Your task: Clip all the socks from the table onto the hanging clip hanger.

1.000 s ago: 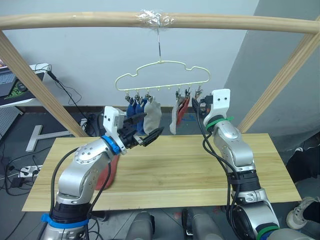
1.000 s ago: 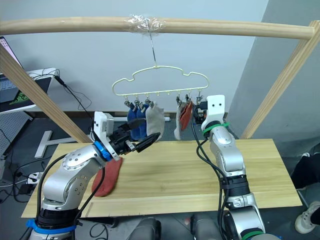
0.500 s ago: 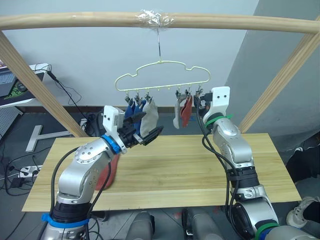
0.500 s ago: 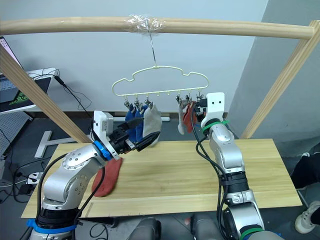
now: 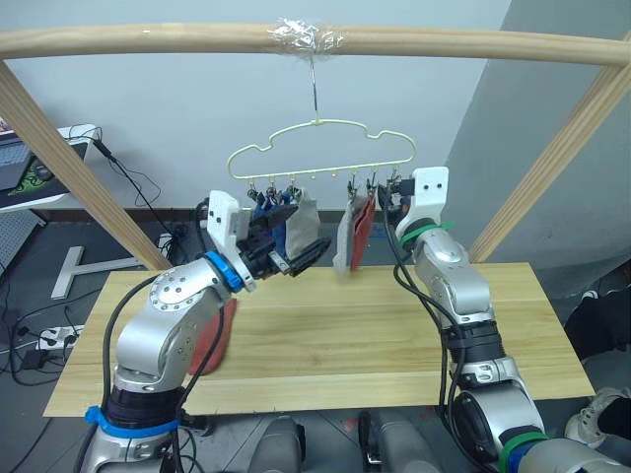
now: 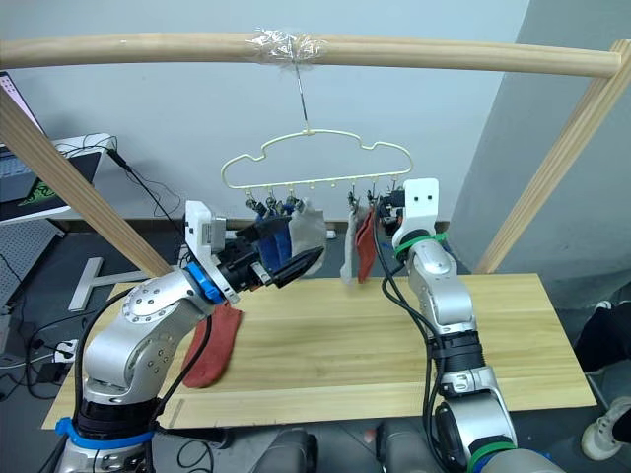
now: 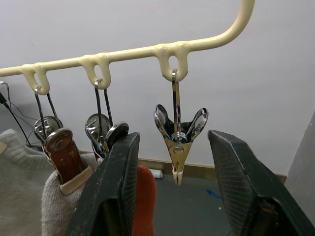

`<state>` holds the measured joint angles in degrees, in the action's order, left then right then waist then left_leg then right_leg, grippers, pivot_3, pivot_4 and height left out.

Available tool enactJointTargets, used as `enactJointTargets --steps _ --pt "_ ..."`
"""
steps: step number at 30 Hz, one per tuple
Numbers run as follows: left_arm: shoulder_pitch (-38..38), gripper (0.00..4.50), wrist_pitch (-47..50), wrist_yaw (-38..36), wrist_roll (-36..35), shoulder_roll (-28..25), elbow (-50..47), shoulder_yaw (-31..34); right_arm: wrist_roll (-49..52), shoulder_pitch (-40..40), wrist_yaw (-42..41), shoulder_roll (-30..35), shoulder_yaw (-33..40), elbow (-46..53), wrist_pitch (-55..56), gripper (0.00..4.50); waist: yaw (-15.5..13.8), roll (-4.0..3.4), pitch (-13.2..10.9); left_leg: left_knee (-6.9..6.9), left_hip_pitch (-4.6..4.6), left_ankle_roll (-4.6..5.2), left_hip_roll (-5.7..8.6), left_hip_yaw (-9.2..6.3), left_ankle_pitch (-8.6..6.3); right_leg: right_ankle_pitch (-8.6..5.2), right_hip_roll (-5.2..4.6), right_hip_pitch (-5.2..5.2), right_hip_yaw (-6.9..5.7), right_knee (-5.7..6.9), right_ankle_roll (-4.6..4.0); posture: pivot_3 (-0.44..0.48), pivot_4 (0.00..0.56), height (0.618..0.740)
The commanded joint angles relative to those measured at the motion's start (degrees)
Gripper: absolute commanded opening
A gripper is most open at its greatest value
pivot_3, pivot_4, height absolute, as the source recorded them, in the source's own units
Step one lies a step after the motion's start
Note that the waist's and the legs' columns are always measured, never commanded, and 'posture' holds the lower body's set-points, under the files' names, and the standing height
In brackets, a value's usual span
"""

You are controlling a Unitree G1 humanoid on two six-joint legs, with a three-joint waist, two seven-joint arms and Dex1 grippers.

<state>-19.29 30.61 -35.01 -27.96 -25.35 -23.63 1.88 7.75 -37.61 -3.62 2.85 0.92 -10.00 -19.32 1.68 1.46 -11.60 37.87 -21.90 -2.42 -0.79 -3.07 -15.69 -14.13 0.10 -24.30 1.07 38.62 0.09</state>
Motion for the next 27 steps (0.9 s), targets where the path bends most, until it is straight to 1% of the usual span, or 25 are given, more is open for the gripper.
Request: enactJointTargets --steps 1,7,25,27 --pt "-1.4 4.50 0.4 0.5 -1.3 0.2 -3.3 -0.3 -0.2 -2.1 -0.3 -0.4 0.2 1.0 1.6 2.29 0.0 0.00 0.0 0.00 0.01 0.00 -0.01 0.00 0.00 0.00 0.00 0.00 0.00 0.00 0.00 0.044 0.184 0.740" --pt "-3.4 4.50 0.9 1.0 -2.1 0.7 -3.3 0.0 -0.4 -3.2 -0.2 -1.1 0.0 -0.1 2.3 2.29 0.0 0.00 0.0 0.00 0.01 0.00 0.00 -0.02 0.00 0.00 0.01 0.00 -0.02 0.03 0.00 0.047 0.185 0.740" --pt "-4.3 4.50 0.9 1.7 -2.7 1.1 -3.9 0.2 -0.8 -4.5 0.1 -1.3 0.1 -2.6 4.2 2.29 0.0 -0.01 0.0 -0.01 0.00 0.00 0.01 -0.02 0.00 0.00 0.00 0.00 -0.02 0.00 0.00 0.048 0.186 0.740" --pt "-4.4 4.50 0.7 1.7 -2.6 1.2 -3.8 0.2 -0.9 -4.6 0.1 -1.2 0.2 -2.8 4.5 2.29 0.0 -0.01 0.0 -0.01 0.00 0.00 0.01 -0.02 0.00 0.00 0.00 0.00 -0.02 0.00 0.00 0.052 0.179 0.740"
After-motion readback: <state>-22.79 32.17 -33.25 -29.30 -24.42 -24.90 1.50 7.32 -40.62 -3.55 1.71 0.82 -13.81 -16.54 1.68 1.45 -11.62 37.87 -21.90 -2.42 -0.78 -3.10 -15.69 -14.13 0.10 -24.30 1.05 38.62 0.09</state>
